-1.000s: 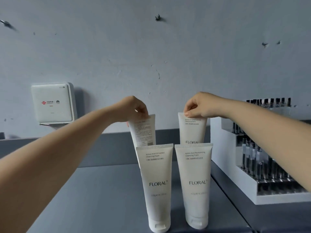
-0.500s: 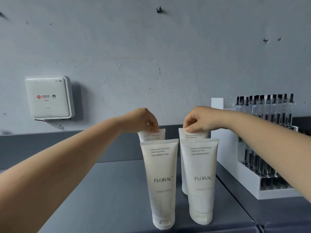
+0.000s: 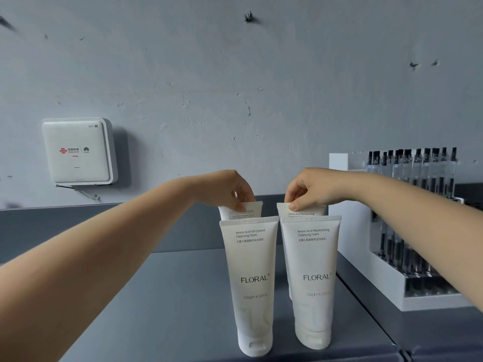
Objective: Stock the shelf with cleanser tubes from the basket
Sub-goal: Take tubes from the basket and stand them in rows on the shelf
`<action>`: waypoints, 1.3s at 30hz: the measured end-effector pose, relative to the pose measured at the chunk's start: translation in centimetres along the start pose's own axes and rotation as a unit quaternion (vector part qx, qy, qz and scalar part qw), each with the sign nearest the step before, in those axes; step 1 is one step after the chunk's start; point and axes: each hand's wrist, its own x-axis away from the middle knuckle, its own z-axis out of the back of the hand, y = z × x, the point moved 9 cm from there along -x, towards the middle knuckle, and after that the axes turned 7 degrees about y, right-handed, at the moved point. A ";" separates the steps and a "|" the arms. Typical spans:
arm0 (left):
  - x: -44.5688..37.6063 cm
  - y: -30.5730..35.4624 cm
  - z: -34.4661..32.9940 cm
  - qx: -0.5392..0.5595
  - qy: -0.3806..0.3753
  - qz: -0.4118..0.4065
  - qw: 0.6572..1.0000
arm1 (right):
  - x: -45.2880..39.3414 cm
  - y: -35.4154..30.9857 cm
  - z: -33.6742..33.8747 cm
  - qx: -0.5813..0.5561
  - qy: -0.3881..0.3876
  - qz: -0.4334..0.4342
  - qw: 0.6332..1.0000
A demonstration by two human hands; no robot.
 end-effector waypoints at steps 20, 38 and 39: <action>1.8 -2.9 0.3 0.110 -0.002 0.220 0.969 | 0.1 0.1 0.1 0.033 -0.048 -0.023 0.998; 1.4 -0.9 0.2 0.164 0.003 0.111 0.980 | 0.2 -0.2 0.7 0.052 -0.010 -0.032 0.998; 1.5 -0.9 0.2 0.172 -0.003 0.109 0.979 | 0.2 -0.2 0.7 0.053 -0.005 -0.034 0.998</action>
